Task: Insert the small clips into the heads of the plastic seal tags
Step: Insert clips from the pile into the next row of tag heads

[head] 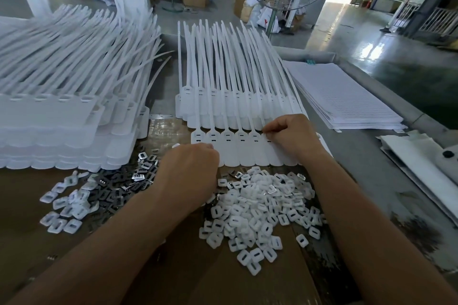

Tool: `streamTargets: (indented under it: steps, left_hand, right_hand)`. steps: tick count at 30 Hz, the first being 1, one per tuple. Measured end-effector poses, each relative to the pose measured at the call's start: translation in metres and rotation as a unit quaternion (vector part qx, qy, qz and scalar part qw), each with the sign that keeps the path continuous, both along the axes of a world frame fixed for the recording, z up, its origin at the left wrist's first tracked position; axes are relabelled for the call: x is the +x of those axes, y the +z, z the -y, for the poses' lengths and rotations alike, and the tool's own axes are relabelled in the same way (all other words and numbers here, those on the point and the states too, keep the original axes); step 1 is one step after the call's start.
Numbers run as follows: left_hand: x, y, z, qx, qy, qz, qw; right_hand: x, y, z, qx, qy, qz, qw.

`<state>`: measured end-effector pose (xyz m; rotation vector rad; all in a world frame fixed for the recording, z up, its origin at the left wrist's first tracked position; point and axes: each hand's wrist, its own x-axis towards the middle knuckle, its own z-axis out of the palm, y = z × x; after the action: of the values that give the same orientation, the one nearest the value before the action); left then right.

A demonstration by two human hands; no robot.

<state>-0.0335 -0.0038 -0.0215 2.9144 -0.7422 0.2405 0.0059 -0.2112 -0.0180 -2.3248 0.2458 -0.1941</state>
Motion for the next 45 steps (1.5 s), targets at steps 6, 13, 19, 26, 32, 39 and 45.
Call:
streamTargets:
  steps: [6,13,19,26,32,39,45]
  left_hand:
    - [0.001,-0.001,0.000,0.013,-0.008,-0.006,1.000]
    - [0.001,0.000,0.000,0.021,-0.005,-0.012,1.000]
    - [0.000,0.002,0.000,0.014,0.001,-0.019,1.000]
    - [0.001,0.002,-0.001,0.004,0.007,-0.013,1.000]
    - [0.002,0.002,-0.001,0.007,0.009,-0.017,1.000]
    - [0.002,0.001,-0.001,0.002,0.006,-0.012,1.000]
    - [0.002,0.002,-0.002,0.012,0.004,-0.022,1.000]
  right_hand:
    - [0.005,0.005,-0.002,0.012,-0.021,-0.018,1.000]
    - [0.006,0.007,-0.001,-0.002,-0.017,-0.025,1.000]
    - [-0.005,-0.002,0.004,-0.012,0.010,0.033,0.999]
    - [-0.019,0.008,0.014,0.051,0.064,0.031,0.996]
    - [-0.043,0.033,0.024,0.039,0.178,-0.058,0.982]
    - [-0.046,0.034,0.026,-0.021,0.253,-0.193,0.948]
    - [-0.045,0.032,0.022,-0.036,0.268,-0.208,0.940]
